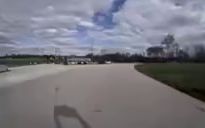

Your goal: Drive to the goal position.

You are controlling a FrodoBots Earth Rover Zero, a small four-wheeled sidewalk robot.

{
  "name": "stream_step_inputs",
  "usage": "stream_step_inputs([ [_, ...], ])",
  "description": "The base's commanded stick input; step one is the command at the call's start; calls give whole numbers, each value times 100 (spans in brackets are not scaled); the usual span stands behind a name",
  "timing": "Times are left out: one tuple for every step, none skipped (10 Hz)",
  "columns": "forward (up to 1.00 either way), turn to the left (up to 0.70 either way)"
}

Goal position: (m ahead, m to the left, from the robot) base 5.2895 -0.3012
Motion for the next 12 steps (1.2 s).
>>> stream_step_inputs([
  [100,-12],
  [100,-25],
  [100,-37],
  [100,-36],
  [100,-23],
  [100,0],
  [100,0],
  [100,0],
  [100,0],
  [100,0],
  [100,0],
  [100,0],
])
